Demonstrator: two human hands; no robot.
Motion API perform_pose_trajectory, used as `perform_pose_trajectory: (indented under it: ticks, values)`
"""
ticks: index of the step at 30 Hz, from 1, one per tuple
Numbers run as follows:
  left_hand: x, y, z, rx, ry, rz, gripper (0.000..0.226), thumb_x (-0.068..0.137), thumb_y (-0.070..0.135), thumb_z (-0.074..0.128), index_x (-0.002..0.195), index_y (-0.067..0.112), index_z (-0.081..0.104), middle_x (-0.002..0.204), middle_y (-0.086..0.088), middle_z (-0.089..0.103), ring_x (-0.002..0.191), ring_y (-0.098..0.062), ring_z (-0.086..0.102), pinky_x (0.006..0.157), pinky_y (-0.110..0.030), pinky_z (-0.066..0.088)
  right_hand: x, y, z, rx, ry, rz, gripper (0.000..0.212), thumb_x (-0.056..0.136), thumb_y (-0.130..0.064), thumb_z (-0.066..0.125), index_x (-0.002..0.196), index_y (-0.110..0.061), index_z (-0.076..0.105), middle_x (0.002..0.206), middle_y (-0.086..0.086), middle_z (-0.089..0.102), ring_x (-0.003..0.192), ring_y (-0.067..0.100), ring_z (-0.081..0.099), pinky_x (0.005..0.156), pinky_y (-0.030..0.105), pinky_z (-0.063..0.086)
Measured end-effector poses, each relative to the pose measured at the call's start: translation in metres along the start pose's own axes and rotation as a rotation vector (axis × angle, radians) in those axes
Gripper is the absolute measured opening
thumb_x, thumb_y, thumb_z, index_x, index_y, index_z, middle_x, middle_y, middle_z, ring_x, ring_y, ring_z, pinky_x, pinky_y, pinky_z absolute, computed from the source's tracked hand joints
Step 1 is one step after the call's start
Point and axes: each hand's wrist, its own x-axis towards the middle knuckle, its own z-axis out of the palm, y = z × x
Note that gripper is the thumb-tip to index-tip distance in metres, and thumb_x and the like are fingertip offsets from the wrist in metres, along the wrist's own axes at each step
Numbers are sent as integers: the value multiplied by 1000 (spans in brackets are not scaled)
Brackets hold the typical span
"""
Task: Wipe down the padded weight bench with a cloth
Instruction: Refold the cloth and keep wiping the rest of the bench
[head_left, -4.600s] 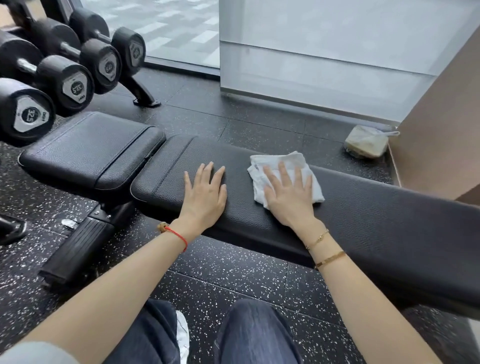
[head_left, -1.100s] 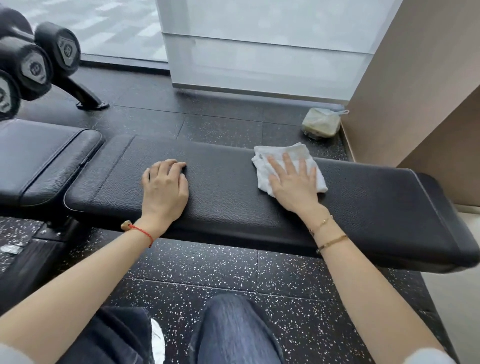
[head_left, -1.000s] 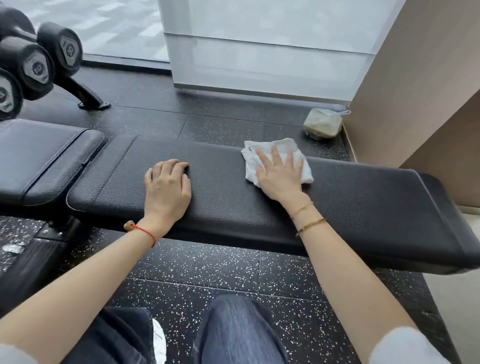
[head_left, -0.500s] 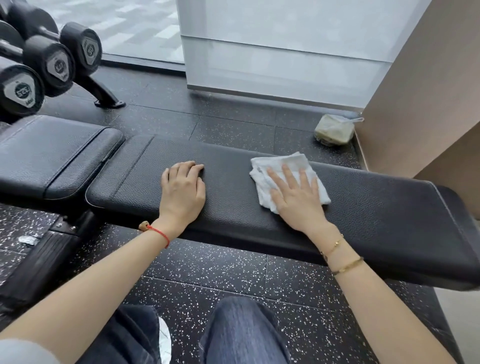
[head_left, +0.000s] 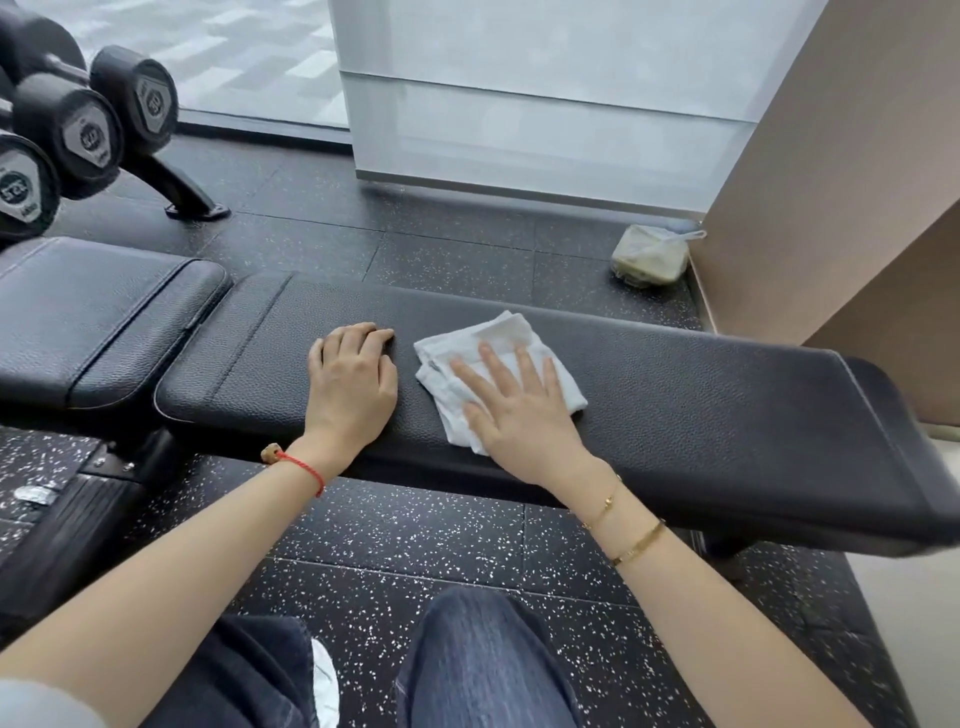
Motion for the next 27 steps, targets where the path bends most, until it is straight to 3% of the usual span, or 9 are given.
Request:
perform_pose_trajectory:
  ticks: [4,9,14,20,27]
  values:
    - [-1,2,-2,17,-11,11,47,91,29,35,129,13,59,136,-6,54,131,-27,42,115,-49,25,-29,48,-5,-4,29,152,51,102,-51,13,151,-52,-2,165,-8,-7,151,28,-12,119,50,-14]
    - [-1,2,-2,38,-23,10,48,91,29,35,130,13,58,137,-7,53,131,-28,42,115,-50,25,0,79,-17,34,-21,424,54,103,-47,21,154,-45,5,166,-4,-4,150,34,-8,117,55,-10]
    - [0,1,1,38,-29,6,40,95,24,44,131,13,56,138,-8,52,131,-29,41,116,-50,24,38,26,-13,11,-1,265,54,103,-46,21,155,-42,7,166,1,-2,149,37,-6,115,58,-12]
    - [1,-1,1,23,-17,2,45,90,28,38,128,14,59,135,-7,55,130,-28,43,114,-49,26,14,-13,0,4,-4,-13,53,103,-49,18,153,-49,3,165,-6,-5,150,32,-11,117,56,-13]
    - [5,-16,-6,44,10,73,33,91,20,53,122,16,62,130,-4,59,126,-25,49,112,-48,28,29,24,-14,46,-38,130,52,104,-47,20,153,-50,3,165,-6,-6,151,31,-11,118,54,-12]
